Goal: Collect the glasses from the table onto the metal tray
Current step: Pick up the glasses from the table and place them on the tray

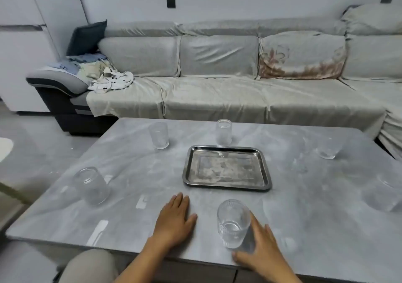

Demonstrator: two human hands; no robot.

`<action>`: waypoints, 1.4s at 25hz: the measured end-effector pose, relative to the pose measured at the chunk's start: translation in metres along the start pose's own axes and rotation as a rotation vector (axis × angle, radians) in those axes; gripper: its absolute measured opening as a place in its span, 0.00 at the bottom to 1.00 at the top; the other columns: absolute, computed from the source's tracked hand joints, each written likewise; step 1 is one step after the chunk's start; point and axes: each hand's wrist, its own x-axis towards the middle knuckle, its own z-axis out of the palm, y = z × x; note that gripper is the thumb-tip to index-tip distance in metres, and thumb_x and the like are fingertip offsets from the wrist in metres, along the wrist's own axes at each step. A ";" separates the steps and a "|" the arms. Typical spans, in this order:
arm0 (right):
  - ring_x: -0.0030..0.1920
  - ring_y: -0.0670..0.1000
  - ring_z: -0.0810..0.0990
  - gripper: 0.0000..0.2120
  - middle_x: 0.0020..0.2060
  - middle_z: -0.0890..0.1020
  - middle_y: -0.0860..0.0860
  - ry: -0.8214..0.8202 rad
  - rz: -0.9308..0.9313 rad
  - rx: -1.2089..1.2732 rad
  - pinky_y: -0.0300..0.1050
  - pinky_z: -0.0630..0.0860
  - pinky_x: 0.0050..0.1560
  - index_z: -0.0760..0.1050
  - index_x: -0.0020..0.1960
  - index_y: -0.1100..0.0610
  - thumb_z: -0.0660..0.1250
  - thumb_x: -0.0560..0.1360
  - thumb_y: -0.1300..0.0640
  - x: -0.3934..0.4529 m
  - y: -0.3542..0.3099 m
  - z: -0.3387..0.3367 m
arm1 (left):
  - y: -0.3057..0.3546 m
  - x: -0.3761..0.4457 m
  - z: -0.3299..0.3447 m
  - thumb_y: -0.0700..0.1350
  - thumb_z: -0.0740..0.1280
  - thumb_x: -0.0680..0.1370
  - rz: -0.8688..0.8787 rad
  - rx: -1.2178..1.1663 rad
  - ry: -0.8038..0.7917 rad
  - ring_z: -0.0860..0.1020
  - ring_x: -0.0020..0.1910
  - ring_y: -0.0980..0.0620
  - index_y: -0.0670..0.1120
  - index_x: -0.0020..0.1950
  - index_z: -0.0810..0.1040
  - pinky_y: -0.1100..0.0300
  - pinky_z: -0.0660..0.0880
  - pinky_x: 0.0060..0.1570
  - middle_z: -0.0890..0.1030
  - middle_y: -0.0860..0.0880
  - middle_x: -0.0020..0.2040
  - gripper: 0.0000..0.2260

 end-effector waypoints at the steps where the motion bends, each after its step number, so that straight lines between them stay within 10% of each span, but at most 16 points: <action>1: 0.74 0.45 0.62 0.50 0.70 0.66 0.37 0.023 -0.019 0.080 0.51 0.47 0.77 0.51 0.75 0.40 0.71 0.58 0.41 0.001 -0.005 0.003 | -0.001 0.004 -0.002 0.60 0.55 0.77 0.017 -0.002 0.004 0.54 0.79 0.48 0.50 0.78 0.57 0.52 0.54 0.76 0.55 0.47 0.80 0.31; 4: 0.67 0.33 0.65 0.47 0.64 0.70 0.32 0.065 -0.005 0.184 0.46 0.42 0.77 0.57 0.72 0.41 0.76 0.58 0.43 0.005 -0.021 0.012 | -0.004 0.020 -0.019 0.55 0.62 0.73 -0.042 -0.140 0.055 0.73 0.64 0.48 0.51 0.64 0.74 0.53 0.72 0.60 0.75 0.50 0.67 0.21; 6: 0.58 0.29 0.71 0.43 0.58 0.77 0.34 0.044 0.047 0.341 0.43 0.58 0.74 0.63 0.64 0.38 0.78 0.54 0.46 0.011 -0.030 0.006 | -0.002 0.041 -0.031 0.49 0.65 0.75 -0.153 -0.408 0.166 0.79 0.54 0.49 0.50 0.62 0.76 0.55 0.76 0.54 0.81 0.48 0.58 0.16; 9: 0.47 0.35 0.81 0.37 0.49 0.83 0.40 0.103 0.075 0.466 0.31 0.75 0.48 0.72 0.54 0.37 0.80 0.47 0.45 0.042 -0.033 -0.019 | -0.003 0.079 -0.038 0.46 0.66 0.76 -0.253 -0.599 0.275 0.79 0.47 0.50 0.47 0.63 0.76 0.55 0.76 0.50 0.81 0.49 0.51 0.15; 13: 0.56 0.42 0.79 0.45 0.57 0.79 0.39 0.196 -0.079 0.267 0.44 0.76 0.58 0.72 0.64 0.40 0.78 0.48 0.33 0.126 -0.069 -0.071 | -0.009 0.112 -0.034 0.49 0.67 0.76 -0.334 -0.716 0.282 0.79 0.48 0.50 0.47 0.63 0.77 0.56 0.74 0.51 0.82 0.49 0.51 0.17; 17: 0.51 0.49 0.77 0.39 0.52 0.77 0.44 0.250 -0.136 0.068 0.43 0.73 0.44 0.67 0.60 0.44 0.78 0.54 0.35 0.221 -0.098 -0.077 | -0.006 0.133 -0.034 0.50 0.69 0.70 -0.341 -0.659 0.192 0.82 0.43 0.52 0.53 0.46 0.82 0.48 0.76 0.55 0.85 0.55 0.39 0.06; 30: 0.51 0.55 0.73 0.30 0.53 0.80 0.50 0.226 -0.267 -0.140 0.50 0.72 0.44 0.69 0.56 0.52 0.78 0.62 0.42 0.294 -0.106 -0.005 | -0.004 0.142 -0.031 0.45 0.67 0.73 -0.356 -0.547 0.236 0.78 0.43 0.52 0.63 0.38 0.75 0.51 0.69 0.57 0.77 0.63 0.33 0.12; 35: 0.73 0.59 0.64 0.41 0.73 0.67 0.56 0.239 -0.251 -0.089 0.51 0.64 0.70 0.63 0.72 0.56 0.77 0.66 0.44 0.274 -0.103 0.004 | -0.001 0.130 -0.046 0.48 0.66 0.70 -0.338 -0.673 0.126 0.80 0.51 0.47 0.53 0.54 0.80 0.49 0.73 0.61 0.84 0.52 0.49 0.13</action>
